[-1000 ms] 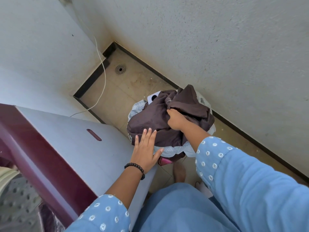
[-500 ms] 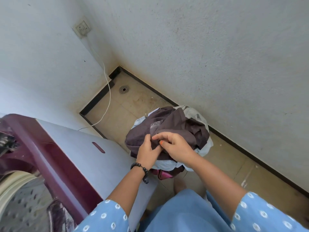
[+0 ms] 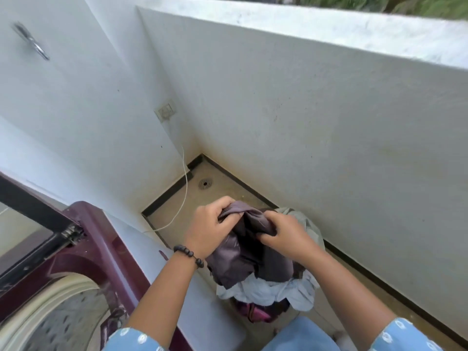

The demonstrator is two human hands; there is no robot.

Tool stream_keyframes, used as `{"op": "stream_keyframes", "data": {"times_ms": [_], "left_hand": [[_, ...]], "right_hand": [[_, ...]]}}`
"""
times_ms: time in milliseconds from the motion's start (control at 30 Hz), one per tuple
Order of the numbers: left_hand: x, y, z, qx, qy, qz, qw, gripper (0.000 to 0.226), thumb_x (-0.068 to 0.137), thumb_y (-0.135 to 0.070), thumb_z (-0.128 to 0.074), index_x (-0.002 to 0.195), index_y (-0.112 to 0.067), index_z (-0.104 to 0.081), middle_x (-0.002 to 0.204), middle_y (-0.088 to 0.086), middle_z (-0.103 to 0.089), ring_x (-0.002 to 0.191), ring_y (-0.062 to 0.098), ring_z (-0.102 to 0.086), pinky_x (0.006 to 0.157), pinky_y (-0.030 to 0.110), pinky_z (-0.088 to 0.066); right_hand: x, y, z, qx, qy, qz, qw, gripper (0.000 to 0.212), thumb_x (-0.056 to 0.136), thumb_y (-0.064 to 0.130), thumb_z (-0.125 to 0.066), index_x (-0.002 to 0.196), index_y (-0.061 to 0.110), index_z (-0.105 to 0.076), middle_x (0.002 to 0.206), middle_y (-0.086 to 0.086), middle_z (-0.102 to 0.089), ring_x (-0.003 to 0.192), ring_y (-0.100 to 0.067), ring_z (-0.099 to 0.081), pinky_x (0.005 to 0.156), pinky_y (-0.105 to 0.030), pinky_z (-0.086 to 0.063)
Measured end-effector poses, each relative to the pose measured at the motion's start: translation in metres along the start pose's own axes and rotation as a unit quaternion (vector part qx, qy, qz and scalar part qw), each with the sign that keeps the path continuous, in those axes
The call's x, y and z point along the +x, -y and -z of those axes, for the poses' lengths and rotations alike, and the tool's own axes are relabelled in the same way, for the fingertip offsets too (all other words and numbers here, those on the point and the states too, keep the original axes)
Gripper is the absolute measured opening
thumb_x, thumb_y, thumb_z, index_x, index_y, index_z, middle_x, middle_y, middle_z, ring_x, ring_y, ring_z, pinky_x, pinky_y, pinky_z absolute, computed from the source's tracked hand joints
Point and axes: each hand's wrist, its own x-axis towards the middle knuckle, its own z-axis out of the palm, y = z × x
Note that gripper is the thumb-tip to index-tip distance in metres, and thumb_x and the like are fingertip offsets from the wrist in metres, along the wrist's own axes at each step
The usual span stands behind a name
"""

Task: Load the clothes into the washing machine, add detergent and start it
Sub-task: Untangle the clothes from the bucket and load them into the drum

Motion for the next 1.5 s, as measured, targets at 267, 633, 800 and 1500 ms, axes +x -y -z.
{"op": "stream_keyframes", "data": {"times_ms": [267, 633, 800, 1500], "left_hand": [[-0.002, -0.042, 0.067, -0.022, -0.209, -0.040, 0.977, 0.008, 0.094, -0.020, -0.062, 0.096, -0.022, -0.070, 0.080, -0.009, -0.072, 0.078, 0.010, -0.067, 0.070, 0.028, -0.054], [-0.029, -0.005, 0.102, 0.089, 0.067, 0.197, 0.974, 0.014, 0.093, -0.031, -0.063, 0.107, -0.032, -0.060, 0.108, -0.008, -0.065, 0.093, 0.004, -0.061, 0.086, 0.021, -0.048], [-0.020, -0.046, 0.079, -0.020, 0.078, 0.072, 0.994, 0.081, 0.062, -0.068, -0.069, 0.134, -0.042, -0.043, 0.123, -0.023, -0.060, 0.121, -0.007, -0.052, 0.104, 0.022, -0.040], [-0.034, -0.059, 0.086, -0.197, -0.138, 0.025, 0.970, 0.019, 0.087, -0.034, -0.058, 0.081, -0.025, -0.074, 0.077, -0.009, -0.070, 0.076, 0.004, -0.062, 0.071, 0.021, -0.048]], "right_hand": [[-0.007, -0.016, 0.024, 0.062, -0.019, -0.084, 0.994, 0.013, 0.082, 0.026, -0.073, 0.084, 0.016, -0.064, 0.075, -0.001, -0.065, 0.071, -0.019, -0.060, 0.061, -0.032, -0.041], [-0.013, 0.055, 0.109, 0.375, -0.191, 0.071, 0.904, 0.037, 0.076, -0.024, -0.060, 0.091, 0.009, -0.062, 0.078, -0.003, -0.066, 0.067, -0.006, -0.062, 0.062, -0.018, -0.051], [-0.021, 0.114, 0.097, 0.238, -0.038, 0.189, 0.952, 0.052, 0.070, -0.018, -0.059, 0.107, 0.019, -0.064, 0.082, -0.001, -0.063, 0.072, -0.009, -0.060, 0.064, -0.014, -0.045], [-0.017, 0.116, 0.091, 0.318, -0.057, 0.182, 0.929, 0.012, 0.085, 0.020, -0.075, 0.079, 0.010, -0.072, 0.077, -0.026, -0.068, 0.067, -0.022, -0.055, 0.066, -0.039, -0.042]]}}
